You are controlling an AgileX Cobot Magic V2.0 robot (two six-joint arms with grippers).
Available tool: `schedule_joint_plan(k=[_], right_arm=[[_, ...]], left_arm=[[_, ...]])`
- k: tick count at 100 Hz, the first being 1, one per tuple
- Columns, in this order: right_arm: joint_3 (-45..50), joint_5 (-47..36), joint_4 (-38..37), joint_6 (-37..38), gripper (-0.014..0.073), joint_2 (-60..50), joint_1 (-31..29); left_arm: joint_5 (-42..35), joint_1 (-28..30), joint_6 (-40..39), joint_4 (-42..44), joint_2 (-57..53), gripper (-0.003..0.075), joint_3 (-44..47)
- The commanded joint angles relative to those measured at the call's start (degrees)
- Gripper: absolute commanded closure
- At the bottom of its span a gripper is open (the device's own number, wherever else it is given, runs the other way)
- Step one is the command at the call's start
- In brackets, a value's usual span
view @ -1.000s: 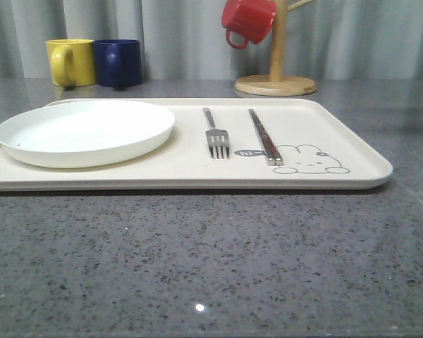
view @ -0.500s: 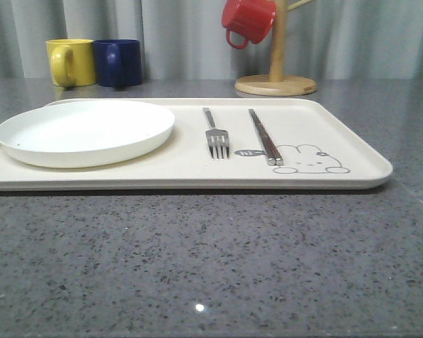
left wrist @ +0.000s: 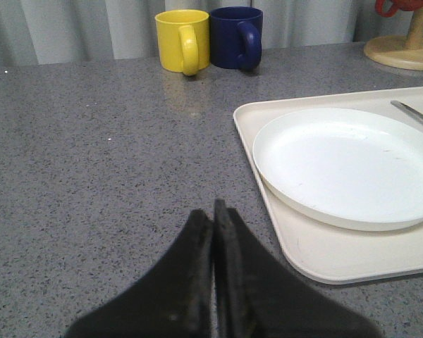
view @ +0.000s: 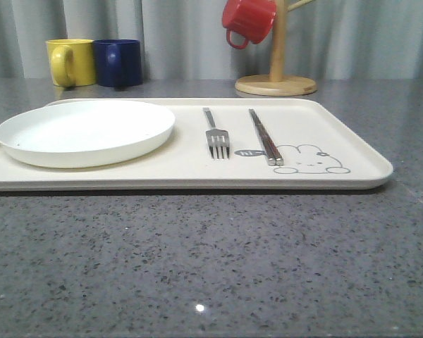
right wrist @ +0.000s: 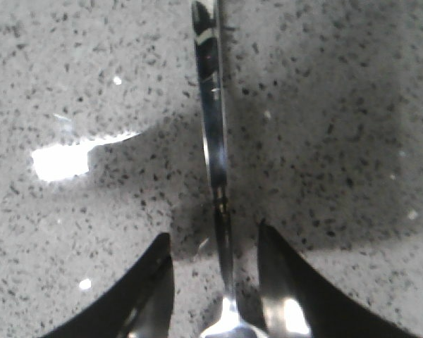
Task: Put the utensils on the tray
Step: 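Move the right gripper back and grasp the silver spoon, then lower the spoon onto the tray beside the chopsticks and release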
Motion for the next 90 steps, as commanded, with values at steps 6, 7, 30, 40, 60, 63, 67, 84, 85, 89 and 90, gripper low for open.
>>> schedule_joint_plan(k=[6, 7, 30, 40, 60, 63, 67, 84, 85, 89, 90], right_arm=[[-1.06, -0.97, 0.19, -0.80, 0.0433, -2.40, -0.31], [-1.06, -0.97, 0.19, -0.80, 0.0459, -2.40, -0.31], [-1.06, -0.91, 0.19, -0.80, 0.0661, -2.48, -0.31], [-1.13, -1.27, 1.18, -0.80, 0.0661, -4.13, 0.47], [-4.82, -0.32, 1.40, -0.80, 0.0661, -8.25, 7.91], [-5.73, 0.48, 1.40, -0.80, 0.0661, -8.45, 9.40], [-7.00, 0.84, 1.40, -0.80, 0.0661, -8.45, 11.84], [-10.41, -0.59, 1.52, 5.37, 0.0661, -6.83, 20.74], [-10.50, -0.71, 1.52, 5.70, 0.0661, -6.72, 21.06], [-10.74, -1.26, 1.57, 7.44, 0.0661, -5.96, 22.92], [-10.80, -1.39, 1.57, 8.07, 0.0661, -5.85, 23.49]], left_arm=[[-4.08, -0.30, 0.02, -0.26, 0.48, 0.0739, -1.43], [-4.08, -0.30, 0.02, -0.26, 0.48, 0.0739, -1.43], [-4.08, -0.30, 0.02, -0.26, 0.48, 0.0739, -1.43], [-4.08, -0.30, 0.02, -0.26, 0.48, 0.0739, -1.43], [-4.08, -0.30, 0.02, -0.26, 0.48, 0.0739, -1.43], [-4.08, -0.30, 0.02, -0.26, 0.48, 0.0739, -1.43], [-4.08, -0.30, 0.02, -0.26, 0.48, 0.0739, -1.43], [-4.08, -0.30, 0.02, -0.26, 0.48, 0.0739, -1.43], [-4.08, -0.30, 0.02, -0.26, 0.48, 0.0739, -1.43], [-4.08, -0.30, 0.02, -0.26, 0.48, 0.0739, -1.43], [-4.08, -0.30, 0.02, -0.26, 0.48, 0.0739, -1.43]])
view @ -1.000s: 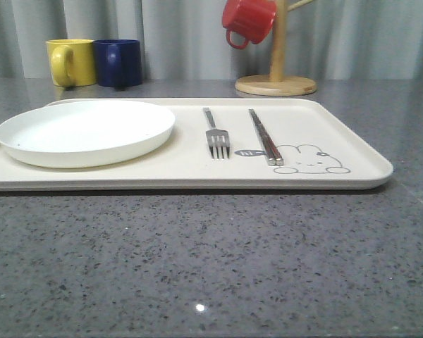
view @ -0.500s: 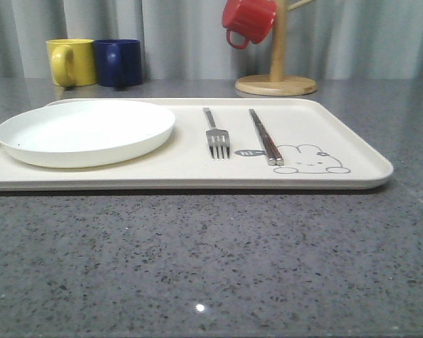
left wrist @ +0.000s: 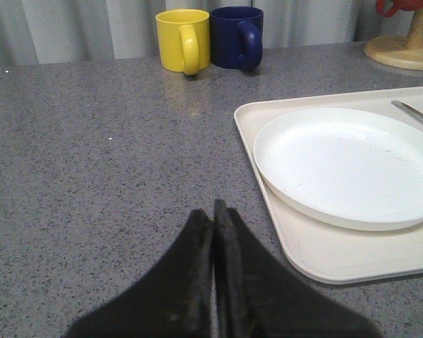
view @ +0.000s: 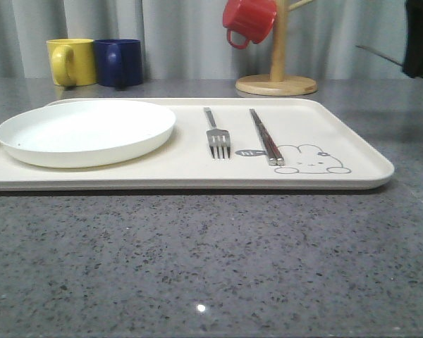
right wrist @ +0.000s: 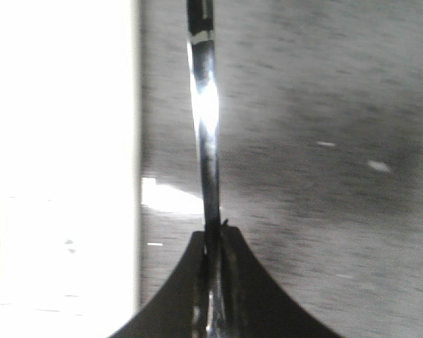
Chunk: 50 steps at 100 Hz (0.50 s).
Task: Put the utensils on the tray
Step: 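Lower the spoon onto the tray beside the chopsticks and release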
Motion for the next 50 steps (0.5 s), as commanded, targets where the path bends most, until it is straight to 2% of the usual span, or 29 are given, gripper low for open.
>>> schedule_joint_plan(k=[1, 14, 28, 50], right_arm=[[-2.27, -2.20, 0.20, 3.84, 0.0661, -1.01, 3.09], [-2.29, -4.30, 0.35, 9.39, 0.0661, 1.83, 7.22], [-2.29, -5.97, 0.59, 13.75, 0.0661, 4.81, 9.05], [-2.29, -7.37, 1.05, 14.89, 0.0661, 7.11, 9.05]], left_arm=[[-4.08, -0.30, 0.02, -0.26, 0.48, 0.0739, -1.43], [-4.08, -0.30, 0.02, -0.26, 0.48, 0.0739, -1.43], [-4.08, -0.30, 0.02, -0.26, 0.48, 0.0739, -1.43], [-4.08, -0.30, 0.02, -0.26, 0.48, 0.0739, -1.43]])
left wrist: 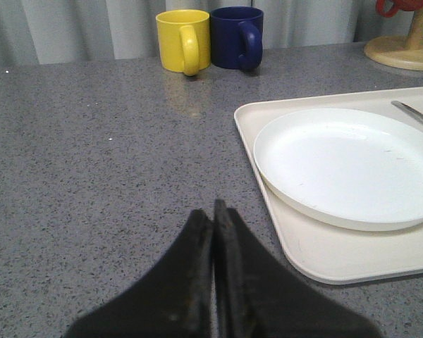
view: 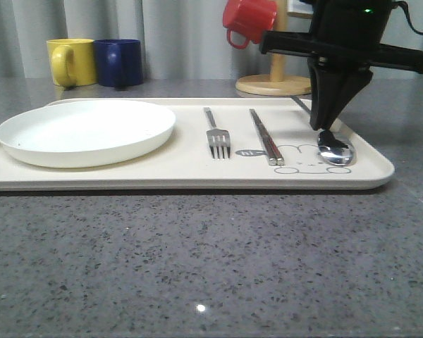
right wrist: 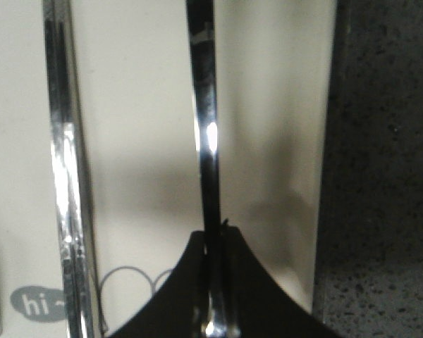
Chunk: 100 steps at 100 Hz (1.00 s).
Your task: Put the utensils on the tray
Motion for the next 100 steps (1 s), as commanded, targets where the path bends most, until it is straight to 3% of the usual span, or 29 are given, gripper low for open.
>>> schedule_joint_plan(k=[1, 20, 37, 44, 68, 78, 86, 100], right_arm=[[-2.00, -1.72, 0.20, 0.30, 0.0661, -2.17, -0.07], [-2.00, -2.66, 0.20, 0.25, 0.0616, -2.18, -0.07], [-2.00, -2.73, 0.20, 0.25, 0.0351, -2.18, -0.07], [-2.00, -2.79, 0.20, 0.25, 0.0300, -2.25, -0.07], [-2.00, -3.59, -0.78, -0.03, 0.0399, -5.58, -0.07], [-2.00, -2.66, -4.55, -0.03, 0.0521, -8.73, -0.13], [-1.71, -2.65, -6.85, -0.64, 0.0671, -11.24, -0.42], [-1.43, -1.59, -7.99, -4.76, 0.0656, -15.20, -2.84]], left_arm=[[-4.08, -0.30, 0.02, -0.26, 0.48, 0.0739, -1.43], [-4.08, -0.30, 0.02, -0.26, 0.48, 0.0739, -1.43], [-4.08, -0.30, 0.02, -0.26, 0.48, 0.0739, -1.43], [-4.08, -0.30, 0.02, -0.26, 0.48, 0.0739, -1.43], [-4.08, -0.30, 0.02, -0.26, 0.48, 0.0739, -1.43], [-4.08, -0.30, 0.02, -0.26, 0.48, 0.0739, -1.43], [-4.08, -0.30, 0.02, -0.26, 0.48, 0.0739, -1.43], [-4.08, -0.30, 0.02, -0.26, 0.48, 0.0739, -1.43]])
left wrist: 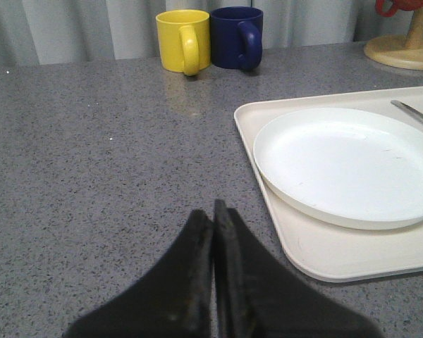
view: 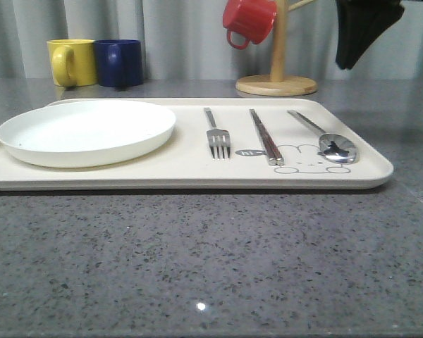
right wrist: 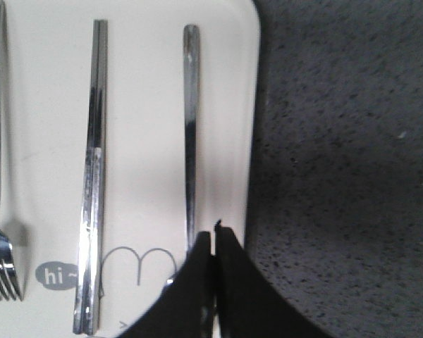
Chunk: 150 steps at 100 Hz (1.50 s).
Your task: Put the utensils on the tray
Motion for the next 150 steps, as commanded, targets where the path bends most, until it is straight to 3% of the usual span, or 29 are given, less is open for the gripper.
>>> schedule_joint_plan(k=[1, 23, 46, 60, 93, 117, 150], right_arm=[[-1.33, -0.24, -1.74, -2.82, 0.0656, -5.07, -1.93], [6.95, -1.16, -1.15, -5.52, 0.0656, -11.07, -11.76], [17.86, -4.04, 6.67, -13.01, 0.0656, -17.05, -25.64], [24.28, -7.01, 8.21, -16.08, 0.0656, -21.31, -31.16], [39.08, -17.20, 7.65, -17.00, 0.0656, -36.45, -32.08], [48.81, -22.77, 7.65, -22.17, 0.0656, -50.44, -31.99], [59.52, -26.19, 7.65, -24.06, 0.0656, -68.29, -26.73]], left_arm=[[-4.08, -0.30, -0.08, -0.26, 0.48, 0.0739, -1.43], [-4.08, -0.30, -0.08, -0.26, 0.48, 0.0739, -1.43], [-4.08, -0.30, -0.08, -0.26, 0.48, 0.0739, -1.43], [-4.08, -0.30, -0.08, -0.26, 0.48, 0.0739, -1.43], [-4.08, -0.30, -0.08, -0.26, 0.48, 0.0739, -1.43], [-4.08, -0.30, -0.08, -0.26, 0.48, 0.0739, -1.43], [-4.08, -0.30, -0.08, -0.26, 0.48, 0.0739, -1.43]])
